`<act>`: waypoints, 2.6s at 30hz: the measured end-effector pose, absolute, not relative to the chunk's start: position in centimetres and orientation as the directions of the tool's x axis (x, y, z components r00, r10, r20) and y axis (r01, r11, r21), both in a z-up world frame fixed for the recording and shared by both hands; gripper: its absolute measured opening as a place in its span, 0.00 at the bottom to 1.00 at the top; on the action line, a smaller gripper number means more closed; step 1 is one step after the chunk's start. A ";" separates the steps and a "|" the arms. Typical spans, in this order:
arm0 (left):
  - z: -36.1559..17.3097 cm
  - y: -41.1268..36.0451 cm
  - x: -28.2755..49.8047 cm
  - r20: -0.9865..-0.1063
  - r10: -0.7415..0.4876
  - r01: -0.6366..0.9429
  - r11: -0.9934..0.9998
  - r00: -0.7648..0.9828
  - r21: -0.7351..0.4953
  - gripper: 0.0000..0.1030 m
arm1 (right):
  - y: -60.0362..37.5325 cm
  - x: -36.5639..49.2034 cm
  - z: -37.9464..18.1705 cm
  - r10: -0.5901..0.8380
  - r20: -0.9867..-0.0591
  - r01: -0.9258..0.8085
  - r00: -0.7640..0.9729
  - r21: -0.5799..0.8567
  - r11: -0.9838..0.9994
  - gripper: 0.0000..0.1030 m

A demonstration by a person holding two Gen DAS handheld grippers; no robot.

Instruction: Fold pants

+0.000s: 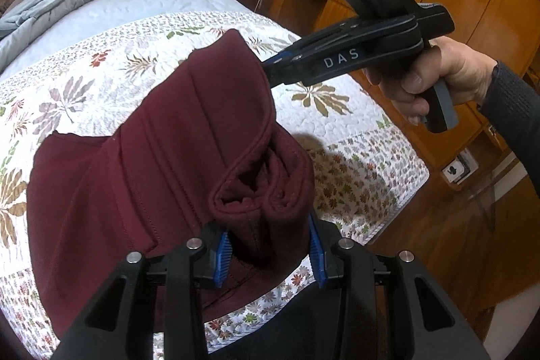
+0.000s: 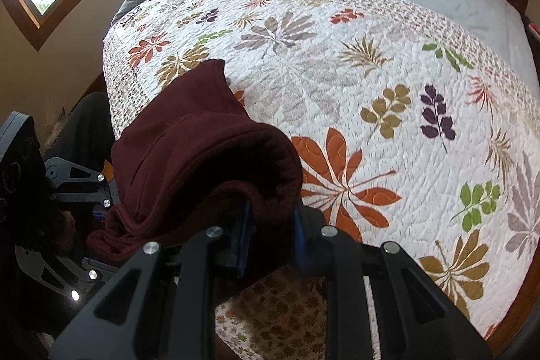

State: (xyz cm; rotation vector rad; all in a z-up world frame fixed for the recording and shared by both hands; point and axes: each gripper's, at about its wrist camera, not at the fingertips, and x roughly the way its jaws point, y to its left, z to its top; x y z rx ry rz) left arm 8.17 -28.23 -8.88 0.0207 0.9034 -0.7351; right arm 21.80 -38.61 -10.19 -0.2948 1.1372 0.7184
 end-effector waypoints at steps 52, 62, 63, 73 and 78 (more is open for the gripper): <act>-17.8 -7.3 25.1 -0.323 -0.889 0.170 0.390 0.324 -0.905 0.87 | -41.4 12.9 -17.0 0.608 -0.721 -0.108 0.332 0.611 0.784 0.14; -15.3 -7.1 23.7 -0.309 -0.885 0.239 0.403 0.349 -0.884 0.85 | -42.7 12.8 -14.2 0.550 -0.727 -0.058 0.410 0.581 0.812 0.30; -14.7 -6.9 23.2 -0.299 -0.887 0.259 0.399 0.352 -0.880 0.85 | -43.0 13.2 -12.6 0.516 -0.726 -0.050 0.456 0.558 0.829 0.30; -15.7 -9.3 17.2 -0.303 -0.934 0.338 0.352 0.190 -0.873 0.85 | -38.0 22.6 -15.7 0.664 -0.656 -0.096 0.360 0.682 0.725 0.00; -18.6 -10.0 17.2 -0.329 -0.930 0.288 0.365 0.164 -0.886 0.85 | -40.4 22.8 -18.6 0.689 -0.636 -0.063 0.347 0.717 0.694 0.00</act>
